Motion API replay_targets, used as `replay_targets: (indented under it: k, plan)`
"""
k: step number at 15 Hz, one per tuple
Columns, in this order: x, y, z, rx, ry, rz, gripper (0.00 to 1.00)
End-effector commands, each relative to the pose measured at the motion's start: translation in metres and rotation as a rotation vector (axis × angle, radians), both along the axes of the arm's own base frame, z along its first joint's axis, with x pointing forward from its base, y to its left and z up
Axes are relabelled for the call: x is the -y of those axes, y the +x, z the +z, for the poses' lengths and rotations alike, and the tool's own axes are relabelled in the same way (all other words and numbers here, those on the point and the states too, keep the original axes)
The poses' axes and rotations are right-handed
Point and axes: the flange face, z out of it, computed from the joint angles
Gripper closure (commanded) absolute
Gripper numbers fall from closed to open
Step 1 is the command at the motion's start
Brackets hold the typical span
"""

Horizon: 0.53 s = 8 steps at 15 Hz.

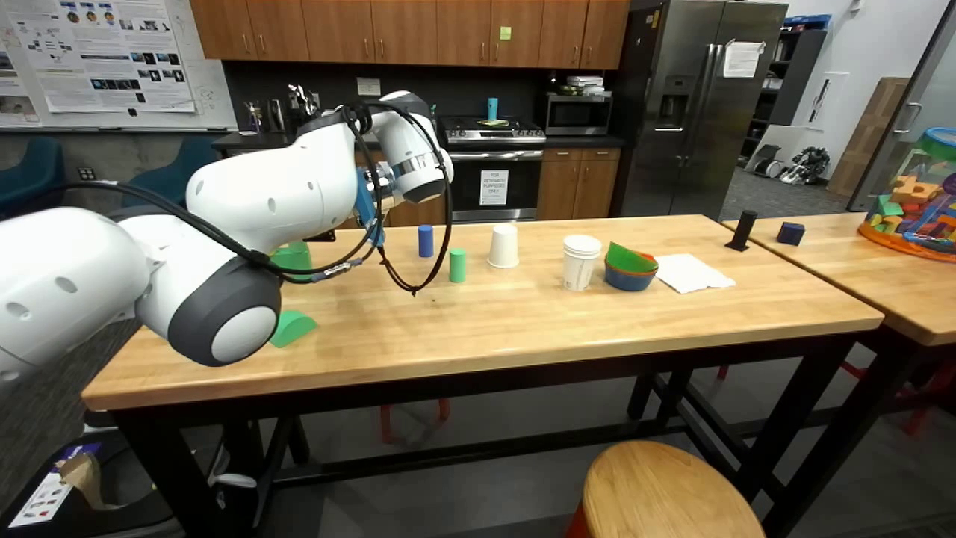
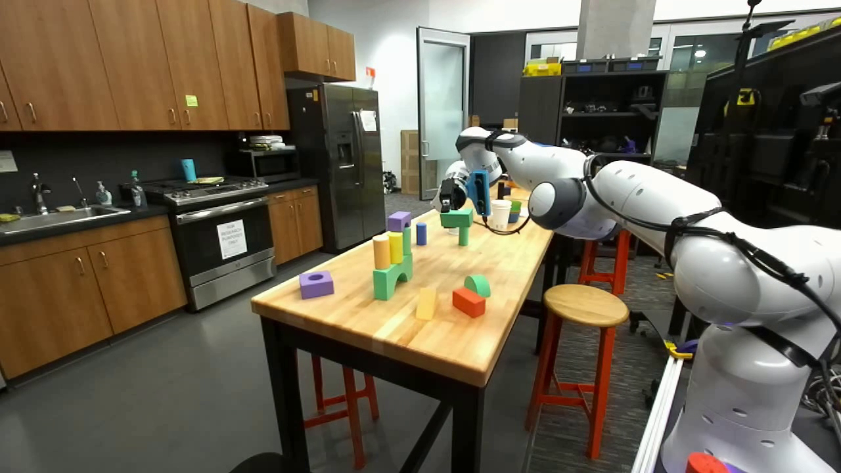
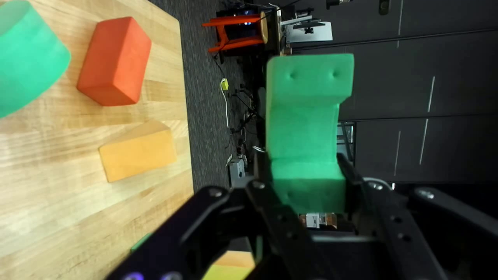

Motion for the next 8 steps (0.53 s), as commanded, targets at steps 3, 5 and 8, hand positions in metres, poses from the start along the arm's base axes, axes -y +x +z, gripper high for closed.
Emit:
replay_targets:
  k: [3, 5, 8]
  plan:
    - [0.0004, 0.0, 0.0006, 0.0, 0.0, 0.0, 0.59]
    - [0.0, -0.0008, 0.0007, 0.002, 0.006, 0.006, 0.34]
    - [0.0007, -0.0017, 0.0063, 0.01, -0.006, 0.008, 0.18]
